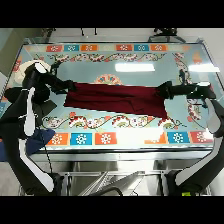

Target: Fold the shirts.

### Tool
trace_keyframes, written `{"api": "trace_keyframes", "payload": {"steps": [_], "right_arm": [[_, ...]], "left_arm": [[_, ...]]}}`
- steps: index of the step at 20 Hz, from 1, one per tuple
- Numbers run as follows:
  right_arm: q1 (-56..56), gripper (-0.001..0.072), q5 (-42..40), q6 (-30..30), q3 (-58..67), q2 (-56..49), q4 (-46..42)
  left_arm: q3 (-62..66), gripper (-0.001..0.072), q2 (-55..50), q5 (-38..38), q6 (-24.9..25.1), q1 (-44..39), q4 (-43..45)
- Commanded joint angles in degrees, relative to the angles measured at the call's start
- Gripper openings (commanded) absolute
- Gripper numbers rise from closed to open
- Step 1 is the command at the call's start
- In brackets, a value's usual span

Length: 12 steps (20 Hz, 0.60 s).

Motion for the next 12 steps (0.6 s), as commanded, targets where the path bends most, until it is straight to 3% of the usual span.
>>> {"api": "trace_keyframes", "payload": {"steps": [1,6,12], "right_arm": [[-3.37,0.0681,2.05,-1.84,1.53,2.25,-4.09],[-5.95,0.0702,4.35,-1.16,1.29,2.12,-16.20],[-3.96,0.0702,5.57,-2.05,1.27,-3.37,-16.13]], "left_arm": [[5.64,0.0685,-0.22,-4.09,-1.51,2.03,-0.35],[5.25,0.0684,2.43,-4.22,-3.04,1.55,-0.76],[0.94,0.0684,3.98,-4.04,-3.04,-3.13,-0.79]]}}
